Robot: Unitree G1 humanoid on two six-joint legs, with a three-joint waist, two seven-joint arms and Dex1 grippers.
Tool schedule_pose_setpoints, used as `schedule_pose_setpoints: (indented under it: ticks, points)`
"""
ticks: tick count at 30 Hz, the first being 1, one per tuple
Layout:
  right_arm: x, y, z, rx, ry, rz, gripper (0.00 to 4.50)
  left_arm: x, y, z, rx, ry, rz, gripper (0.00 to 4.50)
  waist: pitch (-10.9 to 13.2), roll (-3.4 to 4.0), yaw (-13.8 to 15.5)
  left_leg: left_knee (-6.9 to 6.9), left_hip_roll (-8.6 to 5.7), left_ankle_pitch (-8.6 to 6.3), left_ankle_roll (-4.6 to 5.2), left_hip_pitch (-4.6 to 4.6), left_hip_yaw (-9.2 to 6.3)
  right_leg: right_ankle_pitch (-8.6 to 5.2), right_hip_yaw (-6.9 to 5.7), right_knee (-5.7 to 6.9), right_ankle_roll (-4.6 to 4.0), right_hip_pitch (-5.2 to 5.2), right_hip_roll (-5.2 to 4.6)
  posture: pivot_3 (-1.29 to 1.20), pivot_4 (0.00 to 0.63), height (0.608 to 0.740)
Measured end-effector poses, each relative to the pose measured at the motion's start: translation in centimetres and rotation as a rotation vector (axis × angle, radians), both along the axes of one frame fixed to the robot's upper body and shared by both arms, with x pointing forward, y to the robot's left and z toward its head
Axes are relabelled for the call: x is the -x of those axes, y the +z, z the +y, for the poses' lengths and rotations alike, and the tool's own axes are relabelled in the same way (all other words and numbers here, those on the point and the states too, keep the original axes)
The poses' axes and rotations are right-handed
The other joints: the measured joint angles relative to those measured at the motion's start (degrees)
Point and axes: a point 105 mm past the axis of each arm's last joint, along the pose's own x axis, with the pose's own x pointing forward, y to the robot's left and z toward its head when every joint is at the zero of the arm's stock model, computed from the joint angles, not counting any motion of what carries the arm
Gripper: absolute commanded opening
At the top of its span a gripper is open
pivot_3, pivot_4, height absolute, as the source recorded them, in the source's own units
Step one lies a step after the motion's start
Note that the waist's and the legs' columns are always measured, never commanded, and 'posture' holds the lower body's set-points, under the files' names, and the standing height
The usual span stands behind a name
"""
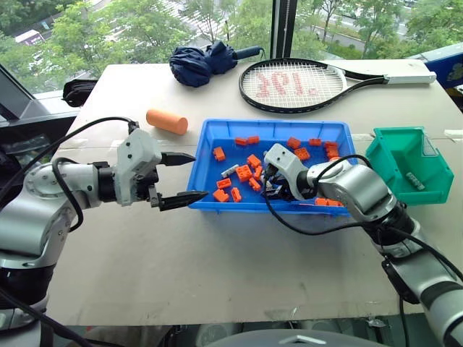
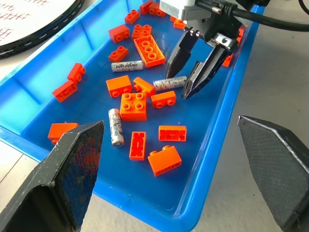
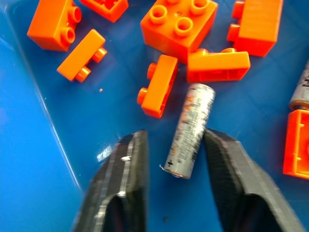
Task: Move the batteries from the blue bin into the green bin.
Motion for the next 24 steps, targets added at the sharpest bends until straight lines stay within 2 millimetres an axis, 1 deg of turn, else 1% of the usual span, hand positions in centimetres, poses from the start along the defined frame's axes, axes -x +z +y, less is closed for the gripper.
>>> schedule_pose_setpoints:
  ticks: [1, 2, 4, 6, 10, 11, 13, 14, 15, 16, 17, 18, 19, 20, 21, 23, 24]
  points:
    - [0.0, 0.0, -0.1, 0.002, 0.0, -0.001, 0.11, 0.0, 0.0, 0.0, 0.0, 0.0, 0.0, 4.5, 0.0, 0.0, 0.02, 0.0, 0.0, 0.0, 0.0, 0.0, 0.0, 0.0, 0.0, 0.0, 0.0, 0.0, 0.0, 0.0, 0.15, 0.74]
    - [0.1, 0.1, -0.2, 0.01, 0.001, -0.011, 0.03, 0.0, 0.0, 0.0, 0.0, -0.001, -0.001, 4.5, 0.0, 0.0, 0.03, 0.0, 0.0, 0.0, 0.0, 0.0, 0.0, 0.0, 0.0, 0.0, 0.0, 0.0, 0.0, 0.0, 0.15, 0.74]
    - [0.2, 0.4, -0.8, 0.032, -0.004, -0.033, 0.03, 0.0, 0.2, -0.1, 0.0, -0.003, -0.004, 4.5, 0.0, 0.0, 0.15, 0.0, 0.0, 0.0, 0.0, -0.01, 0.0, 0.0, -0.01, 0.0, 0.0, 0.0, 0.0, 0.0, 0.15, 0.74]
    - [0.2, 1.2, -1.8, 0.049, -0.024, -0.065, 0.03, -0.1, 0.5, -0.2, 0.0, -0.008, -0.016, 4.5, 0.0, 0.0, 0.21, 0.0, -0.01, 0.0, 0.0, -0.02, 0.0, 0.0, -0.01, -0.01, 0.0, 0.0, -0.01, 0.0, 0.15, 0.74]
    - [0.1, 3.5, -2.9, 0.006, -0.076, -0.111, 0.03, -0.3, 1.1, -1.0, 0.014, -0.038, -0.029, 4.5, 0.01, 0.0, 0.21, 0.0, 0.0, 0.0, 0.0, -0.02, -0.01, 0.0, -0.01, 0.0, 0.0, -0.01, 0.0, 0.0, 0.15, 0.74]
    - [0.2, 4.9, -3.6, -0.025, -0.093, -0.132, 0.03, -0.2, 1.5, -1.6, 0.035, -0.064, -0.037, 4.5, 0.01, 0.0, 0.22, 0.0, 0.0, 0.0, 0.0, -0.03, 0.0, 0.0, -0.01, -0.01, 0.0, -0.01, 0.0, 0.0, 0.15, 0.74]
    - [0.5, 6.7, -4.6, -0.058, -0.115, -0.156, 0.03, 0.0, 2.1, -2.7, 0.057, -0.106, -0.05, 4.5, 0.01, 0.0, 0.26, 0.0, -0.01, 0.0, 0.01, -0.04, 0.0, 0.0, -0.01, -0.02, 0.0, -0.01, -0.01, 0.0, 0.15, 0.74]
    - [0.6, 7.5, -5.4, -0.068, -0.131, -0.168, 0.03, 0.1, 2.5, -3.4, 0.078, -0.135, -0.055, 4.5, 0.01, 0.0, 0.42, 0.01, -0.02, 0.0, 0.01, -0.05, -0.01, 0.0, -0.02, -0.02, 0.0, 0.0, -0.02, 0.0, 0.15, 0.74]
    - [0.7, 8.6, -7.1, -0.059, -0.174, -0.193, 0.03, 0.2, 3.2, -4.6, 0.121, -0.174, -0.065, 4.5, 0.01, 0.0, 0.81, 0.04, -0.05, 0.0, 0.01, -0.09, -0.05, 0.0, -0.08, -0.03, 0.01, 0.02, -0.05, 0.0, 0.15, 0.74]
    - [0.6, 9.2, -8.4, -0.05, -0.217, -0.21, 0.03, 0.3, 3.6, -5.3, 0.145, -0.203, -0.072, 4.5, 0.01, -0.01, 1.02, 0.05, -0.07, 0.0, 0.01, -0.11, -0.04, 0.0, -0.08, -0.03, 0.01, 0.02, -0.07, 0.0, 0.15, 0.74]
    - [0.5, 10.2, -11.2, -0.026, -0.311, -0.243, 0.03, 0.6, 4.2, -6.7, 0.188, -0.254, -0.078, 4.5, 0.02, -0.03, 1.41, 0.07, -0.12, -0.01, 0.02, -0.11, -0.04, 0.0, -0.1, -0.06, 0.01, 0.07, -0.09, 0.0, 0.15, 0.74]
    - [0.5, 10.7, -13.0, -0.012, -0.374, -0.261, 0.03, 0.8, 4.7, -7.5, 0.217, -0.286, -0.081, 4.5, 0.02, -0.04, 1.76, 0.08, -0.17, -0.02, 0.04, -0.11, -0.03, 0.01, -0.1, -0.07, 0.02, 0.09, -0.12, 0.0, 0.15, 0.74]
    - [0.6, 11.3, -15.5, 0.007, -0.462, -0.284, 0.03, 1.1, 5.1, -8.6, 0.247, -0.33, -0.078, 4.5, 0.0, -0.06, 1.82, 0.08, -0.17, -0.02, 0.05, -0.1, 0.01, 0.01, -0.07, -0.07, 0.03, 0.1, -0.13, 0.0, 0.15, 0.74]
    - [0.9, 11.4, -17.6, 0.027, -0.532, -0.291, 0.03, 1.4, 5.4, -9.7, 0.278, -0.371, -0.075, 4.5, 0.0, -0.07, 1.82, 0.07, -0.17, -0.02, 0.05, -0.08, 0.05, 0.01, -0.04, -0.06, 0.04, 0.11, -0.15, 0.0, 0.15, 0.74]
    - [1.0, 11.3, -18.6, 0.038, -0.563, -0.286, 0.03, 1.6, 5.5, -10.1, 0.289, -0.39, -0.073, 4.5, 0.0, -0.07, 1.82, 0.07, -0.17, -0.02, 0.06, -0.07, 0.06, 0.01, -0.04, -0.05, 0.04, 0.11, -0.14, 0.0, 0.15, 0.74]
    - [1.6, 10.3, -21.7, 0.059, -0.662, -0.256, 0.03, 1.7, 5.8, -11.5, 0.319, -0.443, -0.059, 4.5, 0.0, -0.08, 1.35, 0.07, -0.08, -0.02, 0.06, -0.01, 0.2, 0.02, 0.07, 0.02, 0.04, 0.1, -0.06, 0.0, 0.15, 0.74]
    - [1.8, 10.0, -22.5, 0.059, -0.687, -0.246, 0.03, 1.8, 5.9, -12.0, 0.328, -0.458, -0.059, 4.5, 0.0, -0.07, 1.08, 0.07, -0.05, -0.02, 0.06, 0.03, 0.24, 0.02, 0.1, 0.07, 0.04, 0.1, -0.04, 0.0, 0.15, 0.74]
